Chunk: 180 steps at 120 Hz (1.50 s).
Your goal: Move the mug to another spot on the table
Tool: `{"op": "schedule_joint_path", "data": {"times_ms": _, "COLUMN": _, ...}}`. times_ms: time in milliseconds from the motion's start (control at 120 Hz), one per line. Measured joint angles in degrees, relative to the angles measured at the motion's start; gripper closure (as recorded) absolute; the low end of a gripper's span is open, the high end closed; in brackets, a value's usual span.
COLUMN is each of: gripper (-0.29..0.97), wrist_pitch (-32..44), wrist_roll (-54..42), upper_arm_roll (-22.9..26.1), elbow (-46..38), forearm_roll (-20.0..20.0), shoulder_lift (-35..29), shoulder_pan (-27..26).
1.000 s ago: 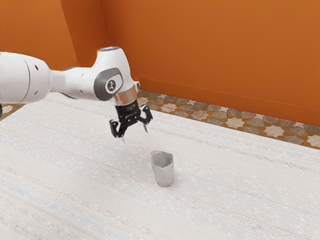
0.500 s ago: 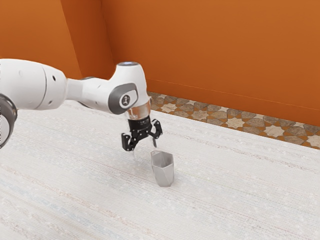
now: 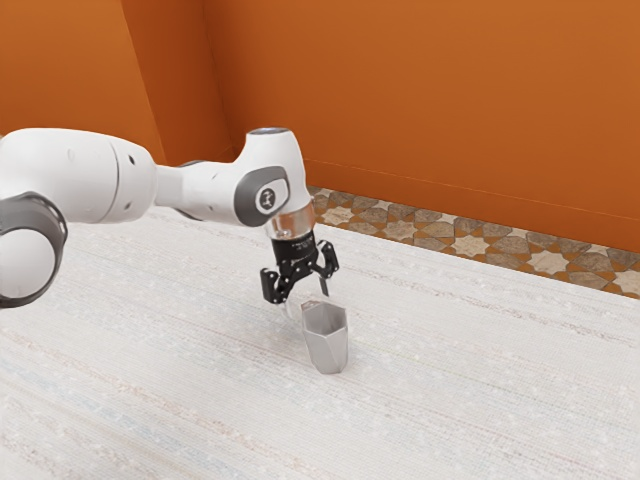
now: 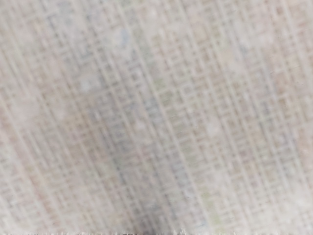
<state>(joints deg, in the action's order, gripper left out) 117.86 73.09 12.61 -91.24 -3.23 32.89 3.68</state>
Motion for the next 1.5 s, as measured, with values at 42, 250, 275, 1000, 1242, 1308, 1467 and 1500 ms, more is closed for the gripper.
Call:
{"op": "schedule_joint_path", "data": {"times_ms": 42, "gripper": 0.01, "wrist_pitch": -0.24, "wrist_roll": 0.07, "upper_arm_roll": 0.05, "elbow": 0.09, "forearm_roll": -0.08, "shoulder_lift": 0.11, "shoulder_pan": -0.03}}
{"op": "schedule_joint_path", "data": {"times_ms": 250, "gripper": 0.04, "wrist_pitch": -0.77, "wrist_roll": 0.34, "upper_arm_roll": 0.24, "elbow": 0.05, "forearm_roll": -0.28, "shoulder_lift": 1.0, "shoulder_pan": -0.07}}
{"op": "schedule_joint_path", "data": {"times_ms": 275, "gripper": 0.05, "wrist_pitch": -0.78, "wrist_roll": 0.37, "upper_arm_roll": 0.26, "elbow": 0.06, "forearm_roll": -0.32, "shoulder_lift": 1.04, "shoulder_pan": -0.07}}
{"op": "schedule_joint_path", "data": {"times_ms": 1000, "gripper": 0.51, "wrist_pitch": -1.19, "wrist_roll": -0.09, "upper_arm_roll": 0.56, "elbow": 0.25, "forearm_roll": -1.47, "shoulder_lift": 1.79, "shoulder_pan": 0.01}}
{"op": "schedule_joint_path", "data": {"times_ms": 1242, "gripper": 0.62, "wrist_pitch": -1.51, "wrist_roll": -1.32, "upper_arm_roll": 0.47, "elbow": 0.24, "forearm_roll": -6.13, "shoulder_lift": 1.72, "shoulder_pan": 0.07}}
{"op": "schedule_joint_path", "data": {"times_ms": 1308, "gripper": 0.65, "wrist_pitch": -1.57, "wrist_roll": -2.04, "upper_arm_roll": 0.39, "elbow": 0.19, "forearm_roll": -7.85, "shoulder_lift": 1.66, "shoulder_pan": 0.15}}
{"op": "schedule_joint_path", "data": {"times_ms": 1467, "gripper": 0.7, "wrist_pitch": -2.52, "wrist_roll": -4.37, "upper_arm_roll": 0.24, "elbow": 0.09, "forearm_roll": -12.23, "shoulder_lift": 1.23, "shoulder_pan": 0.54}}
{"op": "schedule_joint_path", "data": {"times_ms": 1500, "gripper": 0.71, "wrist_pitch": -2.7, "wrist_roll": -4.85, "upper_arm_roll": 0.23, "elbow": -0.05, "forearm_roll": -12.94, "shoulder_lift": 0.86, "shoulder_pan": 0.58}}
